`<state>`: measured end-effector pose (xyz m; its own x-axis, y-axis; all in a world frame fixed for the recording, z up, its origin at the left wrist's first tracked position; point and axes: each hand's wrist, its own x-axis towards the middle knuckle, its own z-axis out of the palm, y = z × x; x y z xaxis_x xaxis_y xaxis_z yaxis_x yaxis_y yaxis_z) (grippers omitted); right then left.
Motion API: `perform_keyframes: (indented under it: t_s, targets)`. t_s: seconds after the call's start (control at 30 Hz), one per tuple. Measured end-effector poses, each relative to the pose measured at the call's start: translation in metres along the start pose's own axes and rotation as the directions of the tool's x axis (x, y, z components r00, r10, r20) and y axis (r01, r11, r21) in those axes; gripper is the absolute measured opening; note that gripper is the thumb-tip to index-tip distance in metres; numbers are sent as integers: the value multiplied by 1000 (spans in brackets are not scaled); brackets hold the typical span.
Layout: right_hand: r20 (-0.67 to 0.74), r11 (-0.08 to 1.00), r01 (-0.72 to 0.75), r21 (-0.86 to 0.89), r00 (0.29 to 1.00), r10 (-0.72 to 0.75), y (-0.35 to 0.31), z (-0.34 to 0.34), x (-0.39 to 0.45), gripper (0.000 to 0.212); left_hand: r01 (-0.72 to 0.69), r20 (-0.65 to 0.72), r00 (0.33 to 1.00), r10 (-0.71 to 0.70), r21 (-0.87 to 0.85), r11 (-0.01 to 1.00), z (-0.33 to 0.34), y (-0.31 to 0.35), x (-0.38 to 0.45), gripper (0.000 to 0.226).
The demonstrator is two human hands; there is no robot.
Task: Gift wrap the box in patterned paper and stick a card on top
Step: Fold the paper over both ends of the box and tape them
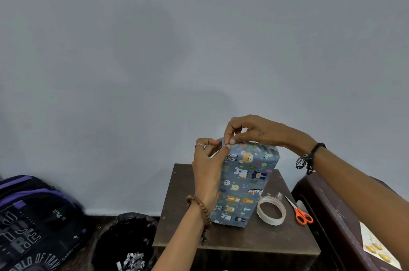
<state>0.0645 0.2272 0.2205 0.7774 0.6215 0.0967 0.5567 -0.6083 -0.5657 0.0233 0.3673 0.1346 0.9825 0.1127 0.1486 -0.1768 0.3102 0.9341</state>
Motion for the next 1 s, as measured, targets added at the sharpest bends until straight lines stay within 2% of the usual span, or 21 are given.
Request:
perform_keyframes:
  t_s: [0.23, 0.37, 0.43, 0.5, 0.57, 0.7, 0.87, 1.0]
  targets:
    - [-20, 993, 62, -98, 998, -64, 3, 4, 3, 9, 42, 84, 996, -34, -102, 994, -6, 6, -1, 27]
    - [-46, 989, 54, -137, 997, -61, 7, 5, 3, 9, 48, 111, 993, -35, -114, 992, -7, 10, 0, 27]
    - [-55, 991, 38, -127, 997, -46, 9, 5, 4, 16, 57, 114, 992, -45, -109, 992, -8, 10, 1, 28]
    - [-64, 995, 17, -96, 998, -23, 7, 4, 4, 32, 72, 121, 991, -58, -115, 991, -8, 10, 1, 28]
    - [-39, 998, 5, -63, 999, -7, 5, 3, 6, 39, 73, 125, 991, -57, -130, 989, -9, 10, 0, 28]
    - [31, 988, -55, 143, 998, 51, 9, 7, 12, 40, 70, 126, 991, -52, -141, 988, -11, 10, 0, 28]
    - [67, 915, -152, 374, 988, 137, 17, 14, 15, 39, 61, 106, 993, -48, -117, 991, -11, 6, 0, 26]
    - [95, 873, -208, 441, 978, 185, 20, 17, 18, 40, 48, 87, 995, -40, -93, 994, -11, 5, 1, 25]
